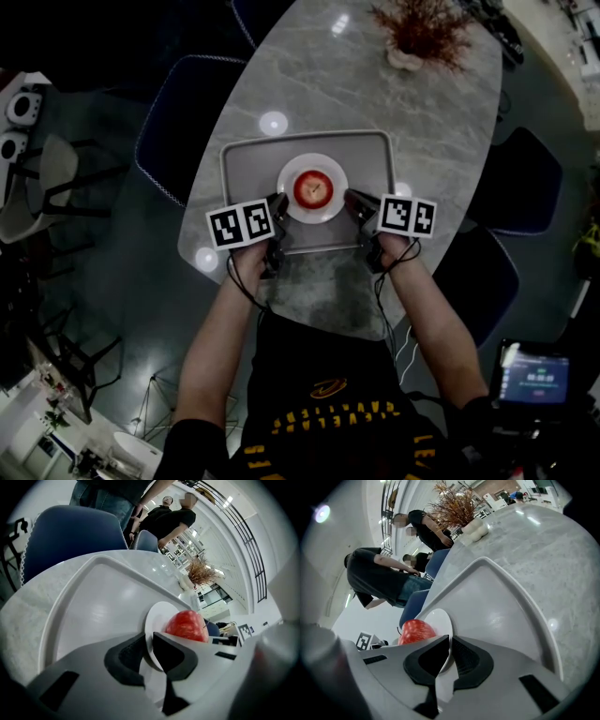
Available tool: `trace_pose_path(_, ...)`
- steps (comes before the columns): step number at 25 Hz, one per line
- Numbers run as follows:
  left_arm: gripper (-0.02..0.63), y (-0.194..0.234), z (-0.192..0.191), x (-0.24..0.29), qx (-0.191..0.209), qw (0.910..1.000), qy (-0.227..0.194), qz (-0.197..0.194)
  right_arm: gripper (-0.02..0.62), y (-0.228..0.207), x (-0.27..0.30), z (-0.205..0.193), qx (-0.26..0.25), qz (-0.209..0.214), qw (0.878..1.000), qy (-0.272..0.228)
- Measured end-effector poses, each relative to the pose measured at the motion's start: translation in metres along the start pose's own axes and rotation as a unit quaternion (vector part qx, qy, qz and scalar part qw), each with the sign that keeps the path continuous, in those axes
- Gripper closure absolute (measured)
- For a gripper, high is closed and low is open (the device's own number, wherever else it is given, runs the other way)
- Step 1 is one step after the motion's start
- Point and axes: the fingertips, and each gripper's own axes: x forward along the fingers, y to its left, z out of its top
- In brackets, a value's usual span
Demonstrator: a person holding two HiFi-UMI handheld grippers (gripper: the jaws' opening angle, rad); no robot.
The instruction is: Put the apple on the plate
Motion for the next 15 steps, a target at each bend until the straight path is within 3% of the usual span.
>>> trace_pose_path(4,0.561,-0.0009,0.0006,0.001,0.027,0.9994,-0.002,0.02,0.571,0.0026,0.0,0.0003,-0.082,-0.032,0.996,0.005)
trace_pose_path(8,0.557,-0.0029,0.0006,0.0012,0.073,0.9964,-0.01,0.042,0.569,0.0038,-0.0004,-0.0004,-0.175,-0.058,0.983,0.007)
trace_pose_path(15,0.545,-0.0041,0.0015,-0.0019,0.154,0.9842,-0.032,0.082,0.569,0.0027,-0.0002,-0.0001,-0.253,-0.076,0.964,0.004)
